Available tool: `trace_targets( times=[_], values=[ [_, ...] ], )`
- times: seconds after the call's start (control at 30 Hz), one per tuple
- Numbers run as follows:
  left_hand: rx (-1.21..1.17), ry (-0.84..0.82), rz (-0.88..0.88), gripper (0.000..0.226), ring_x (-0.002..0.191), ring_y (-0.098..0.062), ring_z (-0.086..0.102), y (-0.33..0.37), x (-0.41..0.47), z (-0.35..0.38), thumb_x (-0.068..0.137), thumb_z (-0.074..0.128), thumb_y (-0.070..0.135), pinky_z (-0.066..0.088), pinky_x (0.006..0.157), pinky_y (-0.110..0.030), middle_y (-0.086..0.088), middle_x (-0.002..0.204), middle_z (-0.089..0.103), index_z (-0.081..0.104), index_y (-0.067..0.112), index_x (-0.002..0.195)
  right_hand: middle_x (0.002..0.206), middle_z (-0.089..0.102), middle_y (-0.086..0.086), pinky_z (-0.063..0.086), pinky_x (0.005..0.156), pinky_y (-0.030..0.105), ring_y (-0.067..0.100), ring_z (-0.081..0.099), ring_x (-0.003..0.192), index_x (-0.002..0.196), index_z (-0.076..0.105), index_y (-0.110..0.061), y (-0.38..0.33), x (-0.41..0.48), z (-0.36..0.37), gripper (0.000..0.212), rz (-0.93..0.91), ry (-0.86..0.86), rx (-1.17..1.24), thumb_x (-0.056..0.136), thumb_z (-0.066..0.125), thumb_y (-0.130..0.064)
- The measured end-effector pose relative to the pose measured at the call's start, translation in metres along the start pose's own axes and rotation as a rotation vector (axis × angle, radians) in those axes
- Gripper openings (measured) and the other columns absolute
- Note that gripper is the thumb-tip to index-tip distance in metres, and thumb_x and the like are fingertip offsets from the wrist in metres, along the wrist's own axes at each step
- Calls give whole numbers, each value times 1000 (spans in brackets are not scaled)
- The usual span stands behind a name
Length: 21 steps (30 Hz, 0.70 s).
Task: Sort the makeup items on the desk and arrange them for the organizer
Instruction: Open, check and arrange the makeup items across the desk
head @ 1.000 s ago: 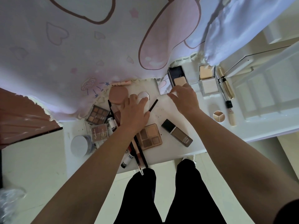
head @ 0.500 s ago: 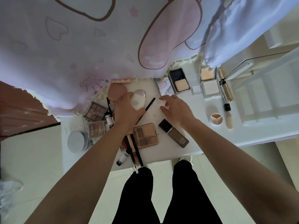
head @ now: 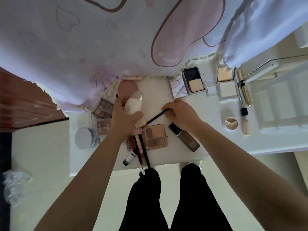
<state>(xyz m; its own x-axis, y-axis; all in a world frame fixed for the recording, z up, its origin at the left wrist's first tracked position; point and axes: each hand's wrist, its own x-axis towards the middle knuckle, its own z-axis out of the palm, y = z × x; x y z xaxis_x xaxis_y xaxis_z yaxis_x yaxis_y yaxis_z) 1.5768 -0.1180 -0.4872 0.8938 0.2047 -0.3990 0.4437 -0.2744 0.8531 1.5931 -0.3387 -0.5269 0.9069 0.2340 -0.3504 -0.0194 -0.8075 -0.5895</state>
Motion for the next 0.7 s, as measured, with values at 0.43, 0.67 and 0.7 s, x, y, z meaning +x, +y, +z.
trace_targets(
  times=[0.43, 0.67, 0.7],
  values=[
    [-175, -365, 18, 65, 109, -23, 67, 11, -22, 11, 73, 86, 9, 59, 86, -36, -8, 125, 62, 58, 24, 129, 92, 73, -1, 52, 85, 30, 7, 62, 81, 115, 74, -18, -19, -32, -24, 41, 270, -82, 1060, 83, 74, -44],
    [-241, -205, -123, 16, 93, -18, 63, 20, -30, 26, 102, 53, 26, 57, 71, -31, 4, 99, 66, 67, 23, 110, 90, 75, 2, 54, 81, 23, 8, 65, 80, 112, 75, -16, -22, -45, -28, 26, 219, -148, 1006, 91, 71, -31],
    [-181, -184, -108, 19, 89, -16, 61, 20, -30, 28, 104, 48, 29, 55, 70, -33, 6, 95, 63, 66, 24, 104, 90, 76, 0, 54, 81, 20, 5, 66, 79, 112, 76, -20, -25, -48, -29, 24, 183, -122, 933, 91, 71, -29]
  ],
)
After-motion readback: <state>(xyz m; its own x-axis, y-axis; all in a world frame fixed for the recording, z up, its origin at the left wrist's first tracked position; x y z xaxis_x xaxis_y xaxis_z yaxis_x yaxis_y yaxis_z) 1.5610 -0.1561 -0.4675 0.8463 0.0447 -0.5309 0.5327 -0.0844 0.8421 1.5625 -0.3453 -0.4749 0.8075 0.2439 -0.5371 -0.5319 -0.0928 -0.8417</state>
